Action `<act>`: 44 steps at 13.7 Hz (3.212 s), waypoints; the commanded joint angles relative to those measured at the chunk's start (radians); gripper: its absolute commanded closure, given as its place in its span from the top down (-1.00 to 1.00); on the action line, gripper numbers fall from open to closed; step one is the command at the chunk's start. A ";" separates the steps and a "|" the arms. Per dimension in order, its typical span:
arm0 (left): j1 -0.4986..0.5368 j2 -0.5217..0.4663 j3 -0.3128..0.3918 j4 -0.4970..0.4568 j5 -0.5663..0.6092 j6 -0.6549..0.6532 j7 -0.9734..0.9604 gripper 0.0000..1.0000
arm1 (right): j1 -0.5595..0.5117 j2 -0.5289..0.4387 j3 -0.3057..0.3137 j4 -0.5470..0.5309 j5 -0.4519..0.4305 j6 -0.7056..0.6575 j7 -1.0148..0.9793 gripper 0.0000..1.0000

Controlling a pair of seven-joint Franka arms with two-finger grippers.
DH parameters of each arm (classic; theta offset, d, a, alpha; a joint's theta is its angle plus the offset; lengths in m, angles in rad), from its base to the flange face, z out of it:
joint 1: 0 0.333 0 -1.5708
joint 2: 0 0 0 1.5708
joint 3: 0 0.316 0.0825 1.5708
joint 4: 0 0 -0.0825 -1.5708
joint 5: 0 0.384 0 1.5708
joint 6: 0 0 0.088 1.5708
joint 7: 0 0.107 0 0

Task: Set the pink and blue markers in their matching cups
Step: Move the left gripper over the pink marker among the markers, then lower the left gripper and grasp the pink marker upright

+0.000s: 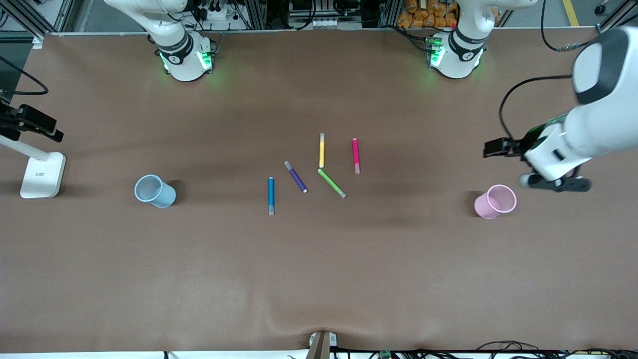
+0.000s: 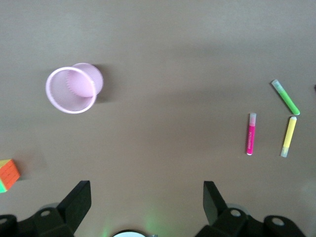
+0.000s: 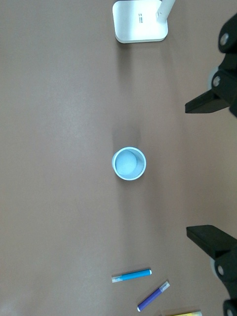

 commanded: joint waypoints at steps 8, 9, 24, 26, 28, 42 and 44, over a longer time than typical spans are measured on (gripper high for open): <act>-0.256 0.172 -0.003 0.037 -0.021 0.095 -0.341 1.00 | 0.000 0.000 0.016 -0.003 0.008 -0.004 0.006 1.00; -0.287 0.189 -0.003 0.037 -0.025 0.107 -0.373 1.00 | 0.012 0.000 0.016 -0.004 0.008 -0.006 0.006 1.00; -0.500 0.304 -0.006 -0.190 -0.053 0.470 -0.614 0.94 | 0.028 0.024 0.015 -0.009 -0.021 0.055 0.006 1.00; -0.507 0.340 -0.006 -0.190 -0.053 0.512 -0.619 0.86 | 0.011 0.044 0.015 -0.009 -0.038 0.098 0.006 1.00; -0.525 0.378 -0.006 -0.190 -0.054 0.559 -0.631 0.70 | -0.021 0.061 0.013 -0.009 -0.043 0.152 0.005 1.00; -0.543 0.450 -0.008 -0.187 -0.053 0.648 -0.642 0.03 | -0.046 0.075 0.016 -0.009 -0.037 0.163 -0.005 1.00; -0.546 0.456 -0.008 -0.185 -0.054 0.652 -0.642 -0.43 | -0.038 0.075 0.019 -0.007 -0.029 0.148 -0.003 1.00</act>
